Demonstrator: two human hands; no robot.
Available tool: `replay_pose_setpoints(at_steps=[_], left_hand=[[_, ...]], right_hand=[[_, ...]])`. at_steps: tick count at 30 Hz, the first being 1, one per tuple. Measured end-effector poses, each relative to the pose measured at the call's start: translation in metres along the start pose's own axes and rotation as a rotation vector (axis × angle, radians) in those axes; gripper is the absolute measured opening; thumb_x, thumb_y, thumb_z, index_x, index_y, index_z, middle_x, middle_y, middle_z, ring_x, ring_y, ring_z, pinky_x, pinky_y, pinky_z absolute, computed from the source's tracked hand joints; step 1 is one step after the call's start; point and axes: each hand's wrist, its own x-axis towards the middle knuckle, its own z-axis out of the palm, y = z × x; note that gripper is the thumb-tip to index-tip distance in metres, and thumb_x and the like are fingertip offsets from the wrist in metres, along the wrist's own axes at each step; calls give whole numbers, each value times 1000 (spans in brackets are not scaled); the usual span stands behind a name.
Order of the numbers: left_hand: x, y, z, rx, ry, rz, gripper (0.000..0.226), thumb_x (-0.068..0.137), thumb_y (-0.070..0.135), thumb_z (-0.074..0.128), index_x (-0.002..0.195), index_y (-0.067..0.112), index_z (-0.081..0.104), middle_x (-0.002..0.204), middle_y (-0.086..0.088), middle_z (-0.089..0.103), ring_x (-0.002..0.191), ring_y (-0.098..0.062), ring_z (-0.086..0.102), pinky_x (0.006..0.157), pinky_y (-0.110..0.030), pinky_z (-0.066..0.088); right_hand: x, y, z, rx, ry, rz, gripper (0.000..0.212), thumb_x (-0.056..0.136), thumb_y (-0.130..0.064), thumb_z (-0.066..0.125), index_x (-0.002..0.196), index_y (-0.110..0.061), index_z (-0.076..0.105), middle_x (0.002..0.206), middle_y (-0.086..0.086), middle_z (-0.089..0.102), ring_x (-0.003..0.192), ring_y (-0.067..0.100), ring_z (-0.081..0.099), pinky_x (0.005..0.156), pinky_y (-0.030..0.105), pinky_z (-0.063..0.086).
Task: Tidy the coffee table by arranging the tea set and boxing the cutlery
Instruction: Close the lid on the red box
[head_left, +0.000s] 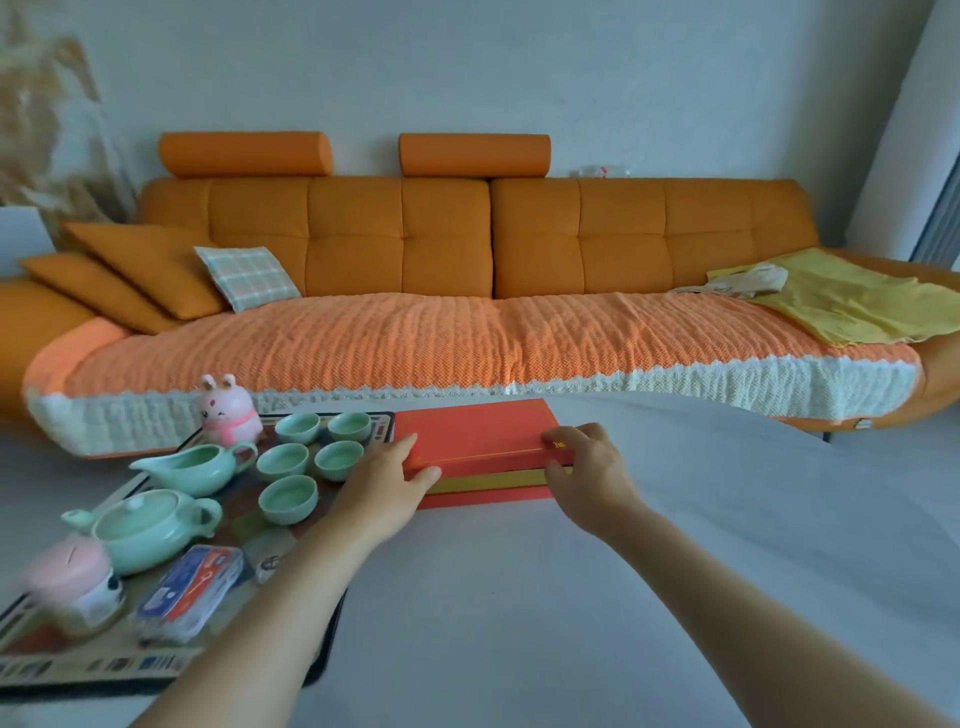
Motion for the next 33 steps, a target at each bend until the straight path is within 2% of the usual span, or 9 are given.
replay_pose_setpoints(at_steps=[6,10,13,15,19,24,30,33], left_hand=[[2,-6,4,30,-38,43,67,94,38,62,153,23,33,152,-4,39,141,-20,33,114,-37,32],[9,-5,3,115,-40,25,66,94,54,52,151,26,35,154,-3,36,143,-22,30,114,-40,32],[21,5,2,202,16,55,60,99,55,37,152,28,32,162,-5,20,149,-24,15,119,-43,20],[31,11,4,276,31,121,57,102,51,32,153,26,31,163,-3,17,149,-24,13,119,-41,15],[47,10,12,379,-53,153,59,103,50,28,155,23,24,165,-3,11,150,-21,7,120,-39,8],[55,5,20,282,-100,98,58,103,50,28,155,26,24,164,2,11,151,-18,1,120,-39,5],[68,-5,28,226,-100,104,57,102,51,29,155,29,24,165,7,8,151,-14,-2,120,-38,2],[71,-9,33,272,-81,126,58,102,51,26,156,28,23,165,3,8,151,-15,-1,121,-39,1]], right_hand=[[0,5,2,-11,45,50,26,89,-16,51,109,-21,67,110,0,51,91,17,55,80,26,43],[5,6,3,-148,26,52,31,90,-28,48,117,-24,62,117,1,51,98,24,57,87,39,49],[17,2,2,-213,16,4,40,92,-35,46,130,-25,55,132,2,46,115,27,52,101,44,42],[26,-2,3,-250,-37,-43,46,94,-39,46,138,-26,48,145,3,38,128,27,43,108,44,34],[43,-3,11,-312,-184,-62,57,94,-49,44,148,-30,35,159,2,22,143,24,26,116,44,21],[56,4,20,-223,-299,-19,60,95,-53,42,150,-31,32,161,-4,17,143,23,28,114,38,25],[57,3,26,-167,-296,42,62,95,-53,40,152,-32,27,162,-9,7,142,23,29,104,31,35],[55,3,26,-160,-290,44,62,95,-53,40,152,-32,27,162,-9,7,142,23,30,103,31,35]])
